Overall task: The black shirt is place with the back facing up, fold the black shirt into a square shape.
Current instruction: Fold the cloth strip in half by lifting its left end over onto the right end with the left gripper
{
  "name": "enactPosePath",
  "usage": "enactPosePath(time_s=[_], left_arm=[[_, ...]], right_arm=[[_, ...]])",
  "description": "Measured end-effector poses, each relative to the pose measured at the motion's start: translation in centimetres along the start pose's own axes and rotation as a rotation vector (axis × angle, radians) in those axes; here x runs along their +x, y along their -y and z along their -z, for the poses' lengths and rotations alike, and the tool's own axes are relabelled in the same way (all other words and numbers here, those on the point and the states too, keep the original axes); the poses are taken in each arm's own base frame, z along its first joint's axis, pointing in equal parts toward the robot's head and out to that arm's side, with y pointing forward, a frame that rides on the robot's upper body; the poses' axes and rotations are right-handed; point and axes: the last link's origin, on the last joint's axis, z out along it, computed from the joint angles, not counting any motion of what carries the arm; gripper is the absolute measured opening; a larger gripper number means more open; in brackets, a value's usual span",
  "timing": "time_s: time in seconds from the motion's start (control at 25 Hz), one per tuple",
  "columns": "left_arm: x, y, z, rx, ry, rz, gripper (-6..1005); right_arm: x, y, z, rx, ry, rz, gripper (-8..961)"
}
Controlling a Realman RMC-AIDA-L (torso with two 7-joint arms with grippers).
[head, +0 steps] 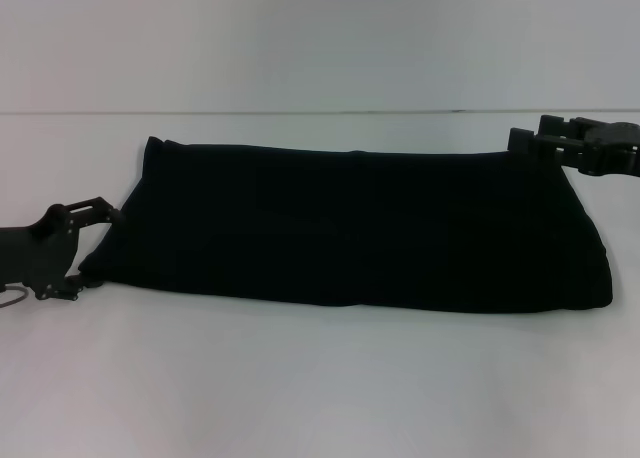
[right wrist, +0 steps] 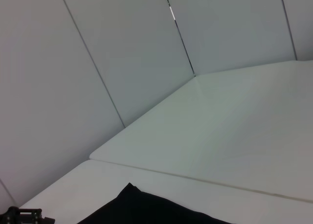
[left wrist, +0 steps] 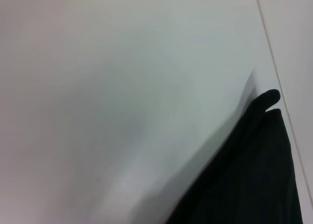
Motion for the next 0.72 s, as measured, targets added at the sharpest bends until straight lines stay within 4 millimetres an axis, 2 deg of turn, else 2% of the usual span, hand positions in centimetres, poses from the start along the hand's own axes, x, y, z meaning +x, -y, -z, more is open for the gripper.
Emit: enactPosePath(time_s=[0.72], left_arm=[[0.32,-0.26,0.1,-0.01,-0.013,-0.021,949]], right_arm=[[-0.09,-0.01,-0.03,0.0,0.001,0.003,807]])
